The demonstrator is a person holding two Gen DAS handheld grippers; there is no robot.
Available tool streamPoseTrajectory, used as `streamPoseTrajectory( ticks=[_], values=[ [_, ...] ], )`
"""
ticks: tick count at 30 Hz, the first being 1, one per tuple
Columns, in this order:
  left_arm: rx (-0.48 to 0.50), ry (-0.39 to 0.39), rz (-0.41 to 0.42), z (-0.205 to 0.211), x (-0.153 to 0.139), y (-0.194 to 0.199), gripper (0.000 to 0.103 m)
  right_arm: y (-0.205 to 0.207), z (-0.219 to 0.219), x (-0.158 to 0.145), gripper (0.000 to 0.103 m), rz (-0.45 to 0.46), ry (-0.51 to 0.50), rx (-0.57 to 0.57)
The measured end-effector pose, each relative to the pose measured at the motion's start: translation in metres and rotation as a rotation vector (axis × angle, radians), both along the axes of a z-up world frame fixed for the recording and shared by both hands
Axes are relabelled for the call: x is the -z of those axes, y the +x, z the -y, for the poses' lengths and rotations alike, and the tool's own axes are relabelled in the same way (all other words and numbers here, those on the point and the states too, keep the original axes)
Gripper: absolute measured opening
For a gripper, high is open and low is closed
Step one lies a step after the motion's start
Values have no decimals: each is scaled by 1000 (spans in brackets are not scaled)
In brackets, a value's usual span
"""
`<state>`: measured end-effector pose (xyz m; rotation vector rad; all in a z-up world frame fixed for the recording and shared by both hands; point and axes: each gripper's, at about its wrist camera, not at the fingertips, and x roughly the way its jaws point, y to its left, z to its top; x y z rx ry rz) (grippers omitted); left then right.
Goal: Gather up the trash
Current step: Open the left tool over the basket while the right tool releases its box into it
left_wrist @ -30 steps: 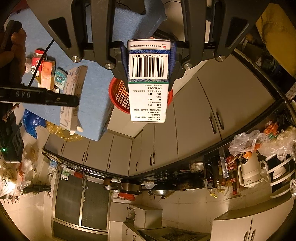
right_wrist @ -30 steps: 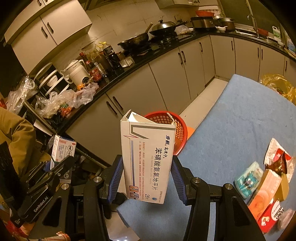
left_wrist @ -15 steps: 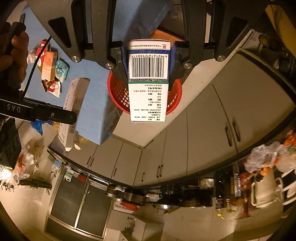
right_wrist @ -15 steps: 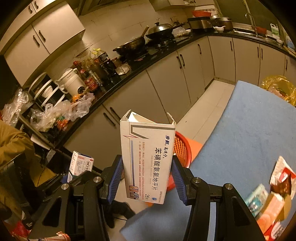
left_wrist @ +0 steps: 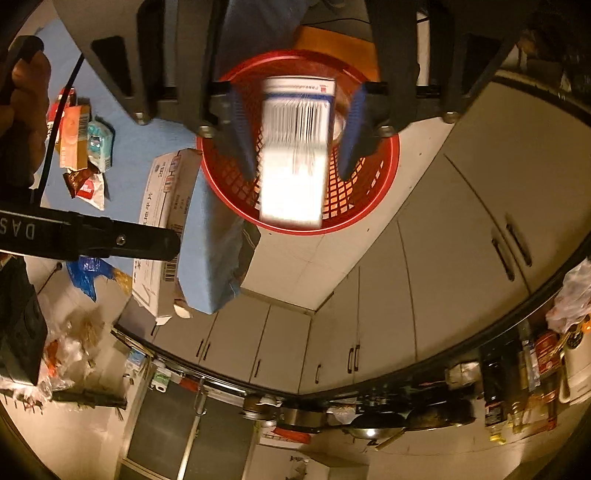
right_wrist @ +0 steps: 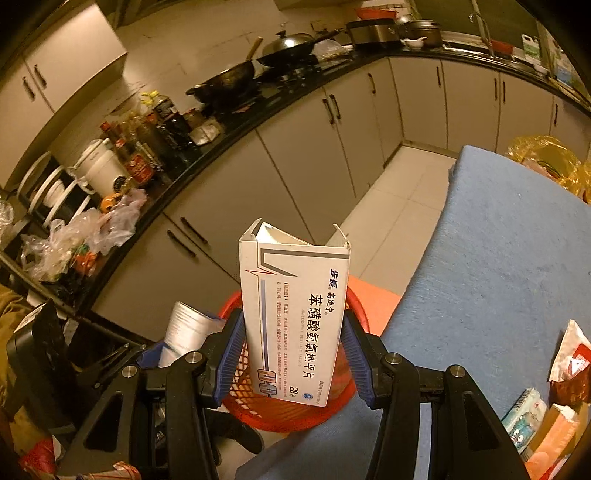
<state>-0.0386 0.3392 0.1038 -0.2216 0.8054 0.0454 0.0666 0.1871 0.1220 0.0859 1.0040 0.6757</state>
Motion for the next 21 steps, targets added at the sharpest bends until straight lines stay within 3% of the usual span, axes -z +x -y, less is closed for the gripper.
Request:
streamPoseTrajectory(
  ticks=[3, 10, 13, 21],
  values=[
    [1, -14, 3, -3, 3, 1, 59, 3, -3, 6, 56, -13, -8, 9],
    [-43, 5, 33, -13, -7, -26, 59, 3, -19, 25, 59, -55, -34, -18],
    [-59, 36, 45, -15, -13, -42, 59, 0, -24, 31, 68, -58, -46, -29],
    [-106, 26, 57, -12, -25, -70, 59, -21, 2, 8, 69, -12, -17, -10]
  ],
)
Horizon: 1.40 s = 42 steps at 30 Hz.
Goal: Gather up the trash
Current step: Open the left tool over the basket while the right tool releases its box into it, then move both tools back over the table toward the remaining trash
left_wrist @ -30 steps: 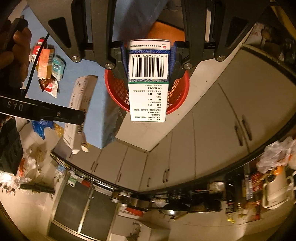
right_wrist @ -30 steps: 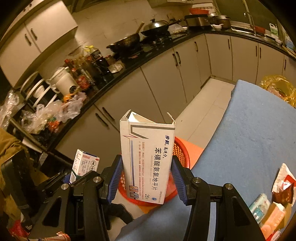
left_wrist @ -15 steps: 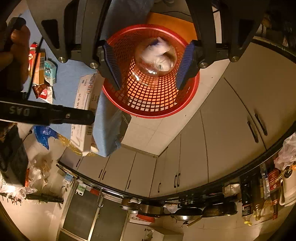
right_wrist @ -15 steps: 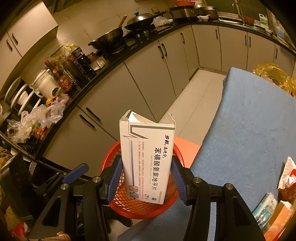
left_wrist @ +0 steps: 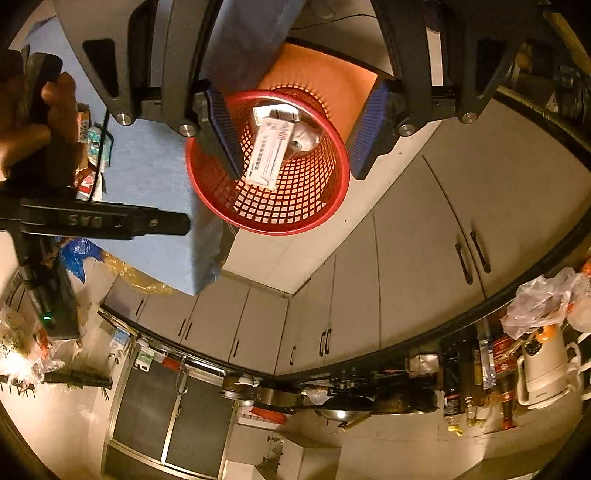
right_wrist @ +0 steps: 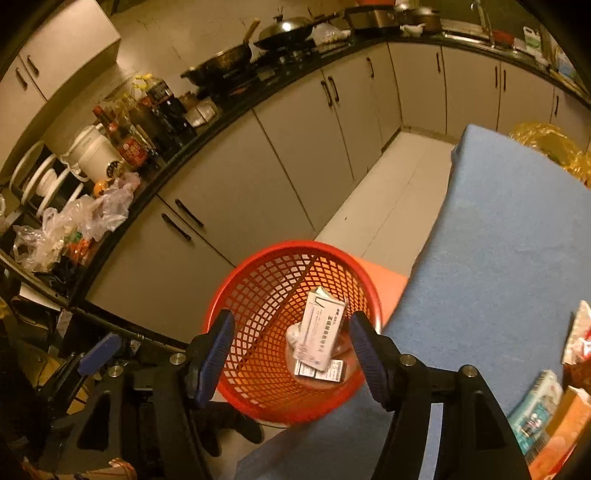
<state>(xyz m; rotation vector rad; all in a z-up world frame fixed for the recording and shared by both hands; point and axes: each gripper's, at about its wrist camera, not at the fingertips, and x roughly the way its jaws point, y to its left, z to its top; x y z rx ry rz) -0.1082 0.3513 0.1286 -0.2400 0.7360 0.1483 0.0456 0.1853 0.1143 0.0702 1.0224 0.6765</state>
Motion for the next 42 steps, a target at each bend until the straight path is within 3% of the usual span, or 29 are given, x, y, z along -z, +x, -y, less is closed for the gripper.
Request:
streamPoseTrajectory(
  ticks=[7, 14, 22, 28, 36, 42],
  values=[
    [19, 24, 14, 41, -10, -17, 59, -62, 74, -22, 69, 85, 24, 58],
    [154, 48, 6, 115, -15, -19, 61, -116, 167, -11, 69, 85, 0, 113],
    [339, 47, -11, 200, -14, -2, 61, -133, 290, 2, 69, 32, -1, 391],
    [453, 50, -27, 250, -10, 9, 61, -144, 353, 8, 69, 12, -8, 529],
    [520, 47, -57, 285, -6, 22, 61, -141, 393, 21, 69, 5, -24, 618],
    [529, 62, -57, 293, -10, 30, 62, -115, 382, 26, 69, 52, -94, 536]
  ],
)
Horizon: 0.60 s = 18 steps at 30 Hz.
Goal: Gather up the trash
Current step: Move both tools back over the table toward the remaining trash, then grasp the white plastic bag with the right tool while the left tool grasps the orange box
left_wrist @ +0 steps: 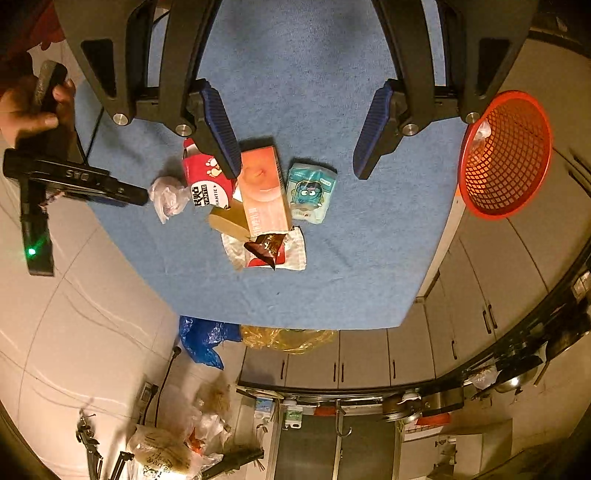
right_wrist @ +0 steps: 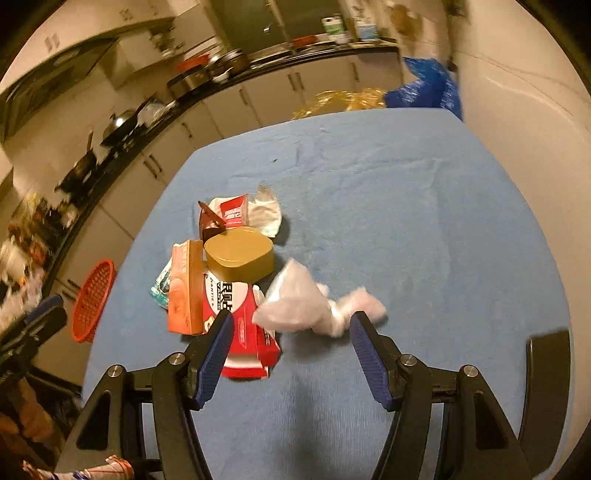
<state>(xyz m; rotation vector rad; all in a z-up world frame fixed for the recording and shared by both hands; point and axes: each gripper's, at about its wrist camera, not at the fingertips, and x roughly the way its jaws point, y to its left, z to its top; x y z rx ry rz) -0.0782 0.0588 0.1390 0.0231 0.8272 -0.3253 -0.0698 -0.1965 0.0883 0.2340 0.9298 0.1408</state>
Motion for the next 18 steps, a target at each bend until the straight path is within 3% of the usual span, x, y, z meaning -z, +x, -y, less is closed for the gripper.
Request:
streamPoseTrajectory(
  ticks=[2, 4, 7, 12, 18],
  values=[
    [1, 2, -2, 1, 0, 0, 62, 12, -14, 5, 74, -2, -54, -65],
    [5, 4, -9, 1, 0, 1, 63, 21, -18, 14, 72, -10, -99, -79],
    [16, 6, -17, 2, 0, 2, 68, 31, -16, 30, 39, -62, -115, -80],
    [30, -2, -45, 8, 4, 14, 73, 27, -8, 22, 11, -46, -104, -69],
    [55, -1, -108, 28, 27, 38, 74, 5, 2, -9, 9, 17, -32, -41]
  ],
)
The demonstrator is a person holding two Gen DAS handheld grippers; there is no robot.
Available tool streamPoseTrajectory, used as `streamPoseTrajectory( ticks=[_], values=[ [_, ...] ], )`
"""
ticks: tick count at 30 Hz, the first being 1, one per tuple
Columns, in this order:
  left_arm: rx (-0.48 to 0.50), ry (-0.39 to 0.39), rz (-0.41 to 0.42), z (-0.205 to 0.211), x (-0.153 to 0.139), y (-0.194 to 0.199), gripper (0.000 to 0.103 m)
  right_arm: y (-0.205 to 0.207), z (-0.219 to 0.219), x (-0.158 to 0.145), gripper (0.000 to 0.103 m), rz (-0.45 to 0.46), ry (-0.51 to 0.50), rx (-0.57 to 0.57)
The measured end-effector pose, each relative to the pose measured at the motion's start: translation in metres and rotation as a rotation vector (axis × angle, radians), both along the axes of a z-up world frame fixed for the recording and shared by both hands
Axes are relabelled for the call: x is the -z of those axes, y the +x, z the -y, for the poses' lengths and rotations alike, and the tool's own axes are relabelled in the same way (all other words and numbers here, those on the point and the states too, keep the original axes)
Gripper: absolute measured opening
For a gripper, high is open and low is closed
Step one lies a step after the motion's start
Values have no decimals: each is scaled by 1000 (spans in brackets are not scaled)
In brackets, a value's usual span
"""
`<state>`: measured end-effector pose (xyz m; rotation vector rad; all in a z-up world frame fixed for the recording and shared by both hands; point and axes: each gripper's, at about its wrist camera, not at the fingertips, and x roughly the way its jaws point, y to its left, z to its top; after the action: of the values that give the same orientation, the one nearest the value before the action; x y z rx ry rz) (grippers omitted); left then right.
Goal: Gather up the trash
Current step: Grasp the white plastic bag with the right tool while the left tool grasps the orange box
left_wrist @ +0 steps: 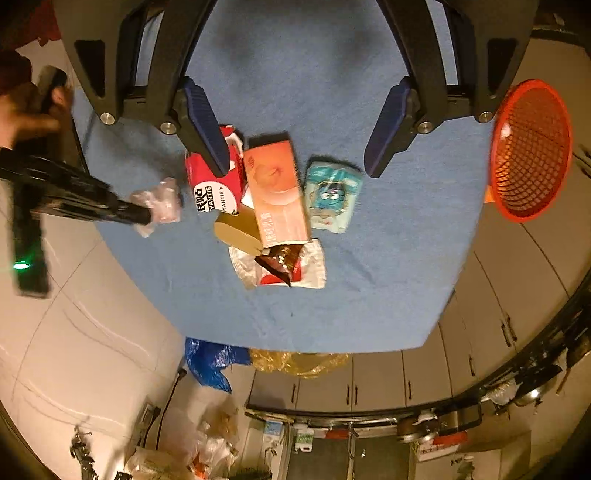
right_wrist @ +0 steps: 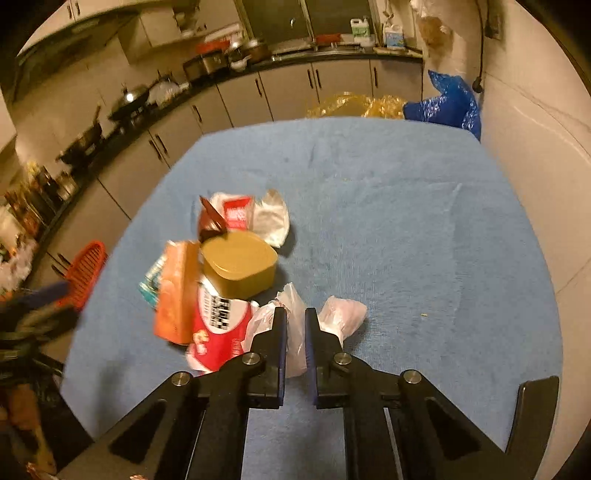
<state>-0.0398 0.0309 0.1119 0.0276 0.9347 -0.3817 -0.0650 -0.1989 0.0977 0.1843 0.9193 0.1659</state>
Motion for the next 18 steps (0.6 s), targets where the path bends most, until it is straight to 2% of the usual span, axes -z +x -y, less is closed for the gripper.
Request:
streamPoseTrajectory(
  ticks=[4, 12, 14, 18],
  values=[
    [-1, -4, -41, 14, 17, 18, 74, -17, 11, -23, 9, 58, 57, -3],
    [-3, 43, -80, 38, 46, 50, 72, -43, 35, -45, 9, 90, 62, 32],
    [-3, 57, -88, 42, 53, 55, 69, -50, 41, -46, 9, 90, 56, 47],
    [-3, 74, -114, 47, 67, 64, 53, -60, 49, -48, 9, 87, 54, 70]
  ],
)
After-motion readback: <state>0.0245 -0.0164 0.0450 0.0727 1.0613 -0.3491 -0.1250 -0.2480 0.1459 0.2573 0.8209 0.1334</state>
